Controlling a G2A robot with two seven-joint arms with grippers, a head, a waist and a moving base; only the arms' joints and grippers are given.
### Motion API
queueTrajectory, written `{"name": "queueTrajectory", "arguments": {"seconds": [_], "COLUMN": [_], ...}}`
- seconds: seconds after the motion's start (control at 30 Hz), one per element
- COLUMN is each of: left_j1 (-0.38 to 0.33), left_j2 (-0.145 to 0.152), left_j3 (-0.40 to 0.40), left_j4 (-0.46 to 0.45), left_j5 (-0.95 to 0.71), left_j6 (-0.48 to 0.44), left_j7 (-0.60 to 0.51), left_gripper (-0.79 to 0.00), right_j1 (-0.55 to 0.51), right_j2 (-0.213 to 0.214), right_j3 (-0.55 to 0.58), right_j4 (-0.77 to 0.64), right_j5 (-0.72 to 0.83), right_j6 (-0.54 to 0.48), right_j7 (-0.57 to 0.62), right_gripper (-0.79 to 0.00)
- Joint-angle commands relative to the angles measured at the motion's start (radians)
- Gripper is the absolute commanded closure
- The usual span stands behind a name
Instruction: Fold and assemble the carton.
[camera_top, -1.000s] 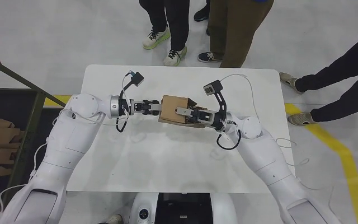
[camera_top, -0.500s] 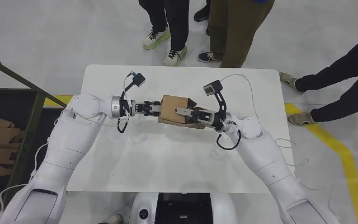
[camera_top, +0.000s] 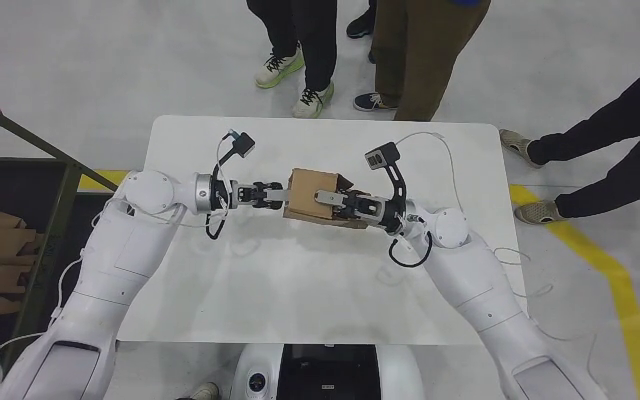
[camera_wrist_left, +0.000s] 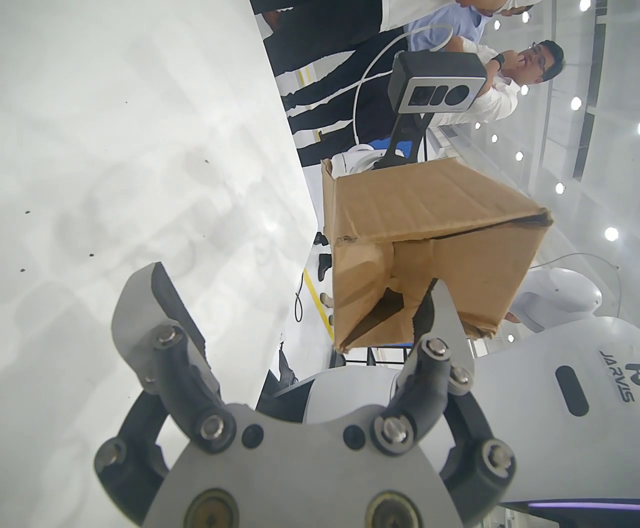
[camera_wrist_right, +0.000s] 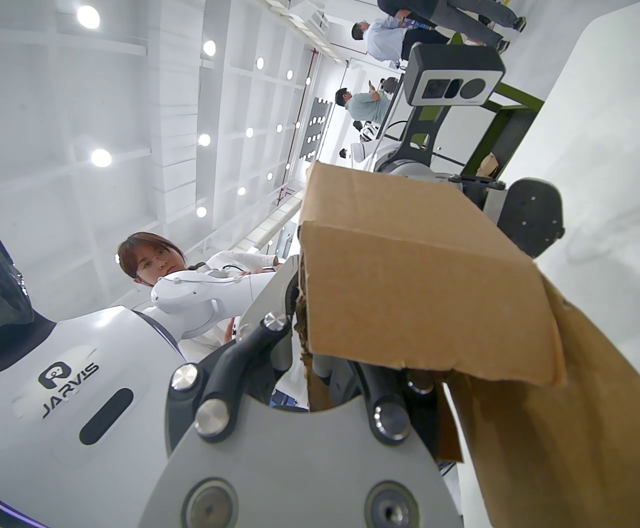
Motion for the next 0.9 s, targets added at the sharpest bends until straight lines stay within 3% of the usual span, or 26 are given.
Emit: {"name": "queueTrajectory", "arguments": {"seconds": [0.0, 0.87], "left_j1": [-0.003, -0.015], "left_j2": [-0.001, 0.006], "left_j3": [0.006, 0.0], "left_j4": [-0.001, 0.029], "left_j5": [0.002, 0.007], "left_j6": [0.001, -0.004], "left_j7": [0.001, 0.006], "left_gripper": [-0.785, -0.785], "right_j1": [0.001, 0.006], "right_j2": [-0.001, -0.004], "right_j3": [-0.002, 0.007], "right_j4": [0.001, 0.005], "right_j5": [0.0, -0.003], "right_j6": [0.001, 0.001], "right_j7": [0.0, 0.001], "right_gripper": [0.0, 0.0]}}
